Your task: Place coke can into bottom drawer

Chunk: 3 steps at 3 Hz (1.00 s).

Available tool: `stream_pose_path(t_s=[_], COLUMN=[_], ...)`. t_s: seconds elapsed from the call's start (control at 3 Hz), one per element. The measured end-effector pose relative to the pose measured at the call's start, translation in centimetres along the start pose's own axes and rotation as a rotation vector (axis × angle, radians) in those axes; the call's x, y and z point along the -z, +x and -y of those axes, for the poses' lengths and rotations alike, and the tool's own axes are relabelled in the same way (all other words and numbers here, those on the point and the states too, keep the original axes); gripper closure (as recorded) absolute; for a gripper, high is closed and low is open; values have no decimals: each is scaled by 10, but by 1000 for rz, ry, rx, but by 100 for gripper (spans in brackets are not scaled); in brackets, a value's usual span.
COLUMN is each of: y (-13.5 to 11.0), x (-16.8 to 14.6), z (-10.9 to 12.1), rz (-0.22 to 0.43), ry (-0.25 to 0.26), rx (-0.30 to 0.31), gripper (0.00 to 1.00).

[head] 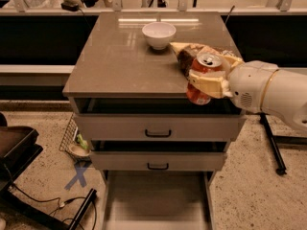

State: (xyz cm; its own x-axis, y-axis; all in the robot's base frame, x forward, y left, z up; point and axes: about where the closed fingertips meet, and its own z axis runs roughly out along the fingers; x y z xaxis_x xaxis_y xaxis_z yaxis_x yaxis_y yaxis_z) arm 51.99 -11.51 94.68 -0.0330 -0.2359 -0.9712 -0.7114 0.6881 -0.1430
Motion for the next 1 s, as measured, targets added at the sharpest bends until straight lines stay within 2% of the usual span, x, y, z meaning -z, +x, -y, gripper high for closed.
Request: stream_pose_path(t_s=[0.33,0.67,1.0], y=[4,38,83], x=[-6,-12,-22], z=[-2,-26,-75], rz=[4,3,26], ry=[-3,-53,-196], rx=[0,-25,-33], gripper=[100,100,100])
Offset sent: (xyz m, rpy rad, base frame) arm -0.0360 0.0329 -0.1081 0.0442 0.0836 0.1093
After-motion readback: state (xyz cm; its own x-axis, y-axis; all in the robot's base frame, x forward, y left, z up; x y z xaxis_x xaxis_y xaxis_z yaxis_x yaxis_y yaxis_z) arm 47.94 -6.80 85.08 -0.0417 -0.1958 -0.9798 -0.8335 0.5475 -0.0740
